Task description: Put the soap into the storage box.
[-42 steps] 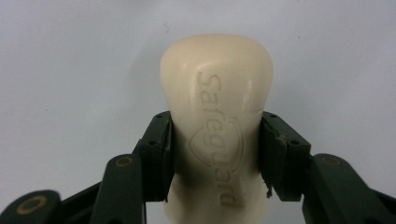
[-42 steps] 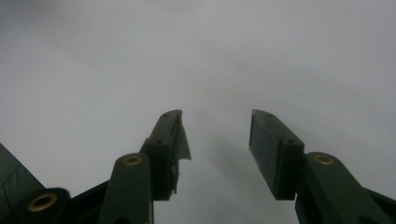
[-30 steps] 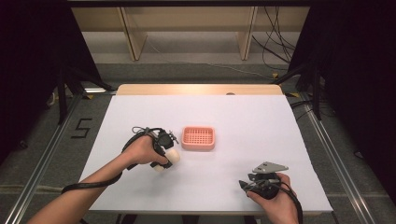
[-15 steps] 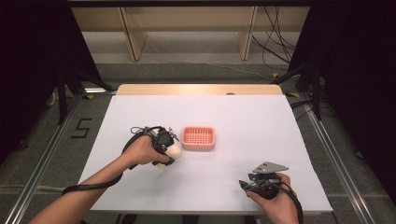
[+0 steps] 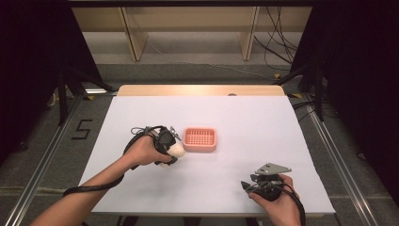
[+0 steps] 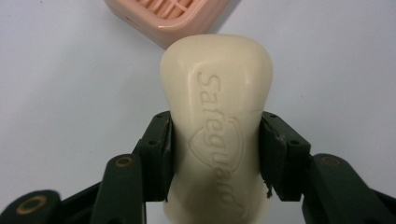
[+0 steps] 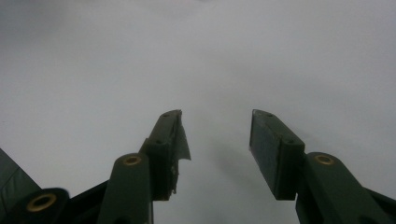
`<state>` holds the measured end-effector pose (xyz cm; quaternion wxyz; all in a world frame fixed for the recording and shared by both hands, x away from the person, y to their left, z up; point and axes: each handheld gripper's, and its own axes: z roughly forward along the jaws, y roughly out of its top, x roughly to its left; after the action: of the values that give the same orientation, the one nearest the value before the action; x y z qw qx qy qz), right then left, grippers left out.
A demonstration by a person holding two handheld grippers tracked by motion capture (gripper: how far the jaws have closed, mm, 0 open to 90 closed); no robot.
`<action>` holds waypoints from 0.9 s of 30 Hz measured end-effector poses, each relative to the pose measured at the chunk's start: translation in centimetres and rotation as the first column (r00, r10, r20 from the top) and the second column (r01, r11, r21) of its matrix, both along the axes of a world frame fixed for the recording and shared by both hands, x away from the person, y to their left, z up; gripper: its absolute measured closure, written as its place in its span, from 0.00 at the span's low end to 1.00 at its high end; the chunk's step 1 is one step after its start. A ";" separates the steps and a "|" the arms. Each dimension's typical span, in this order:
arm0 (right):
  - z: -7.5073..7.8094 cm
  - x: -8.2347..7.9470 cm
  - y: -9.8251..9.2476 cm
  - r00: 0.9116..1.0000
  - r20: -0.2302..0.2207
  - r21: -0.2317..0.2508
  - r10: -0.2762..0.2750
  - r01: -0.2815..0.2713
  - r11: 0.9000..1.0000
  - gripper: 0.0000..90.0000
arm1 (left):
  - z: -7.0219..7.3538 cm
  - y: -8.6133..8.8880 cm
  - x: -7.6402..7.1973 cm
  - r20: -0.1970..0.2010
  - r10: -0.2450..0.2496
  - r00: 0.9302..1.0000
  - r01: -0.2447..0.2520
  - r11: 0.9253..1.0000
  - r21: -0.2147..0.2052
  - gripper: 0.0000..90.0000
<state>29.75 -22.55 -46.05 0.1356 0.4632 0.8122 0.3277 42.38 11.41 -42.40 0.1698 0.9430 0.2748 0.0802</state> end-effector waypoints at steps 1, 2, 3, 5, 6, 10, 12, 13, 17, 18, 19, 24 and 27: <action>0.0 0.0 0.0 1.000 0.002 0.001 0.000 0.000 1.000 0.60 | 0.0 0.0 0.1 0.007 -0.007 1.000 0.007 1.000 0.000 0.55; 0.0 0.0 0.0 1.000 0.001 0.003 -0.002 0.002 1.000 0.60 | 0.0 0.0 0.1 0.012 -0.008 1.000 0.008 1.000 -0.003 0.55; 0.0 0.0 0.0 1.000 0.004 0.003 0.000 0.000 1.000 0.60 | 0.0 -0.1 0.0 0.009 -0.002 1.000 0.002 1.000 -0.005 0.55; 0.0 0.1 -0.1 1.000 0.009 0.000 0.002 -0.002 1.000 0.60 | 0.0 -0.1 0.1 0.011 -0.005 1.000 0.005 1.000 -0.005 0.55; 0.0 0.1 -0.1 1.000 0.007 0.004 0.004 -0.004 1.000 0.60 | 0.1 -0.2 0.1 0.017 -0.016 1.000 0.016 1.000 -0.003 0.55; 0.0 0.1 -0.2 1.000 0.016 -0.006 0.009 -0.009 1.000 0.60 | 0.3 -0.4 0.2 0.031 -0.034 0.999 0.034 0.999 0.002 0.55; 0.0 0.0 -0.1 1.000 0.008 0.005 -0.005 0.005 1.000 0.60 | 0.4 -0.4 0.3 0.033 -0.034 0.999 0.034 0.999 0.001 0.55; 0.0 0.1 -0.2 1.000 0.019 -0.003 0.005 -0.005 1.000 0.60 | 0.4 -0.4 0.3 0.033 -0.034 0.999 0.034 0.999 0.001 0.55; 0.0 0.1 -0.2 1.000 0.025 -0.002 0.001 0.000 1.000 0.60 | 0.6 -0.7 0.2 0.037 -0.030 0.999 0.031 1.000 -0.005 0.55; 0.1 0.0 -0.1 1.000 0.012 0.007 -0.010 0.010 1.000 0.60 | 0.6 -0.7 0.2 0.041 -0.028 0.999 0.028 1.000 -0.009 0.55; 0.1 0.0 -0.1 1.000 0.012 0.009 -0.010 0.010 1.000 0.60 | 0.7 -0.8 0.2 0.042 -0.025 0.999 0.025 1.000 -0.012 0.55; 0.1 -0.1 -0.2 1.000 0.009 0.010 -0.016 0.016 1.000 0.60 | 0.7 -1.0 0.2 0.047 -0.025 0.999 0.025 1.000 -0.016 0.55; 0.1 -0.1 -0.2 1.000 0.008 0.009 -0.017 0.017 1.000 0.60 | 0.8 -1.1 0.2 0.049 -0.035 0.998 0.035 0.999 -0.011 0.55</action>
<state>29.65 -22.72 -45.93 0.1398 0.4695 0.8062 0.3318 42.59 10.27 -41.65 0.1834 0.9444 0.2545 0.0988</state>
